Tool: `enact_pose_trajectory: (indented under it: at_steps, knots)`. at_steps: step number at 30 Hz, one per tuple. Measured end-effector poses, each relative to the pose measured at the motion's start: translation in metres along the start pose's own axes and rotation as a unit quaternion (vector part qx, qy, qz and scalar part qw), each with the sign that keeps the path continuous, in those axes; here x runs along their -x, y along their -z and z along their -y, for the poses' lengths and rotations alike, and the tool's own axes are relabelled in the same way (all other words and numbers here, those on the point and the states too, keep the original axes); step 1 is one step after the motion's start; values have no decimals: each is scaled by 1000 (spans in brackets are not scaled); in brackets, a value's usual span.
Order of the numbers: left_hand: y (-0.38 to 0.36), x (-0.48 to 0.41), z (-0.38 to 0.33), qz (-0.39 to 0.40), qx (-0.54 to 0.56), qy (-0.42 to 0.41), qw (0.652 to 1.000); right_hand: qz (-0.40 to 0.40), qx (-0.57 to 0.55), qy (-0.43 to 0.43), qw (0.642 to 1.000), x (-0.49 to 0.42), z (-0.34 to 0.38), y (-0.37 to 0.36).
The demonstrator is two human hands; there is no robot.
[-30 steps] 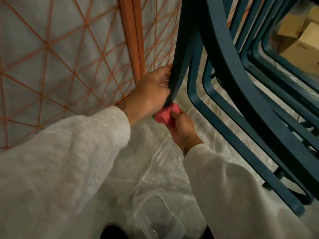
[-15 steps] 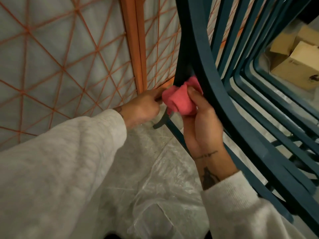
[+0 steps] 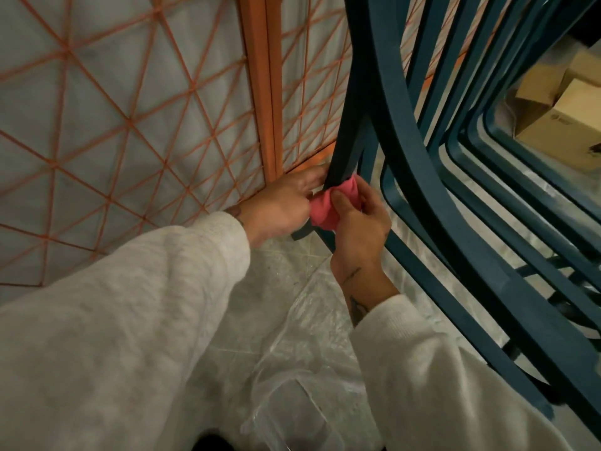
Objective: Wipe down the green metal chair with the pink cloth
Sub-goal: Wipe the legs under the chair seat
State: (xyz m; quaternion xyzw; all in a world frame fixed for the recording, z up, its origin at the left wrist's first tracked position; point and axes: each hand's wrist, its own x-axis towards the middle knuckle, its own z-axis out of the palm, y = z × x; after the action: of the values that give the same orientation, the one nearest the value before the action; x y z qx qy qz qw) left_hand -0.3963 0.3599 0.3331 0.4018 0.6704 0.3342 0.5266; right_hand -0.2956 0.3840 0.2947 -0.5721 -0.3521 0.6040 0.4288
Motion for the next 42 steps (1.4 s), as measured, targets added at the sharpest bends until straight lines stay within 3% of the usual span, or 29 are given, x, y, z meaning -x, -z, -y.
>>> enact_pose_trajectory:
  at_steps: [5, 8, 11, 14, 15, 17, 19, 22, 26, 28, 31, 35, 38, 42]
  knots:
    - [4, -4, 1, -39, -109, -14, 993, 6, -20, 75, 997, 8, 21, -2]
    - [-2, -1, 1, -20, -45, -15, 999, 20, 54, 100, 993, 12, 8, 1]
    - [-11, 4, 5, -21, 25, 0, 999, 28, 145, 41, 988, 2, -7, 16]
    - [-22, 6, 25, -46, 43, 29, 998, 102, 220, 66, 968, 2, -21, 41]
    - [-27, 8, 35, -52, 49, 44, 996, 125, 273, 120, 946, 3, -28, 51]
    - [-38, 14, 55, -49, 67, 71, 994, 144, 422, 220, 868, 2, -51, 73]
    - [-51, 21, 73, -41, 58, 97, 993, 149, 527, 254, 797, -7, -75, 92]
    - [-78, 30, 101, -31, 41, 131, 990, 174, 571, 209, 775, -15, -100, 111]
    - [-117, 40, 133, -7, 27, 152, 988, 198, 640, 187, 719, -15, -119, 137]
    - [-134, 45, 145, 12, 39, 170, 985, 182, 644, 157, 726, -7, -125, 158]
    - [-147, 55, 156, 17, 38, 184, 982, 115, 612, 139, 770, 19, -135, 211]
    - [-162, 75, 153, 27, 51, 198, 979, 27, 624, 99, 775, 65, -134, 281]
    - [-170, 84, 145, 31, 64, 184, 980, 27, 627, 65, 776, 69, -126, 282]
    - [-176, 79, 139, -8, 64, 158, 985, 100, 615, 127, 771, 42, -120, 237]
